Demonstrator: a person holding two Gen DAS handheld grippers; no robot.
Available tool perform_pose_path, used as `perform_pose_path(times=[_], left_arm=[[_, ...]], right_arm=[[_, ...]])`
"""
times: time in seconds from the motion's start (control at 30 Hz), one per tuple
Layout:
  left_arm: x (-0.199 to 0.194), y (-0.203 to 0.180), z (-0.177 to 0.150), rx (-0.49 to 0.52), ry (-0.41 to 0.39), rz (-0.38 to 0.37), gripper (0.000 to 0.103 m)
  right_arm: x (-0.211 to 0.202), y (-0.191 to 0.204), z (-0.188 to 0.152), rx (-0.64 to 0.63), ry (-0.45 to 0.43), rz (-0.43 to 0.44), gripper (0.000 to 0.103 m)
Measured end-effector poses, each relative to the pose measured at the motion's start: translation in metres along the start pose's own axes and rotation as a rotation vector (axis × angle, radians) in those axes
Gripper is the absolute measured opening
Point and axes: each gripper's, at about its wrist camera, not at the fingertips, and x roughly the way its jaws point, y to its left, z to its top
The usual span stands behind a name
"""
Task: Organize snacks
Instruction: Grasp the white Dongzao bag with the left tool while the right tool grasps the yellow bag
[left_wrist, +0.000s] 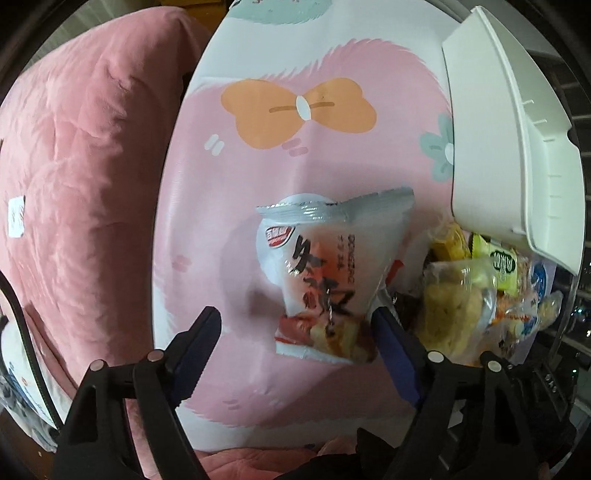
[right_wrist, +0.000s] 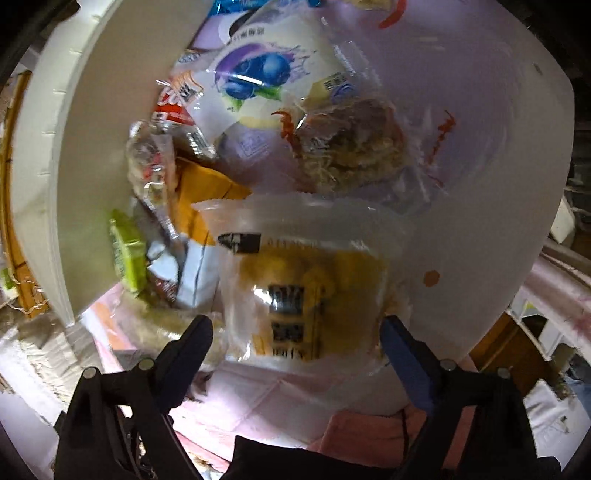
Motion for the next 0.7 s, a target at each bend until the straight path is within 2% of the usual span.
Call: perform_pose_path(times=[0.2,0.27,0.3,0.57,0.7], left_arm=[[0.010,-0.008,0.009,-0.006,-0.004,-0.024,0.069],[0.013,-0.012,0.011,-0.003,-0.005,-0.022,0.058],[0.014,-0.015,0.012,-0.003,-0.003,-0.022,0.056],[0.009,-0.018,0.005,-0.015,-0.021,-0.014,0.044],[-0.003,-0.013,-0.005,-0.001,-0.046,-0.027,0.041]], right_arm=[[0.015,0.017,0.015,-0.016,0.028,-0.052,0.088],[0.021,0.018,0.022,-0.013,0.035,-0.053,0.087],[0.023,0.016,0.026,-0.012,0.035,-0.056,0.087],[0.028,0.012,0.041,-0.021,0.022,-0.035,0.073],[0.023,0.010,0.035,-0.038,-0.002,-0.024,0.067]])
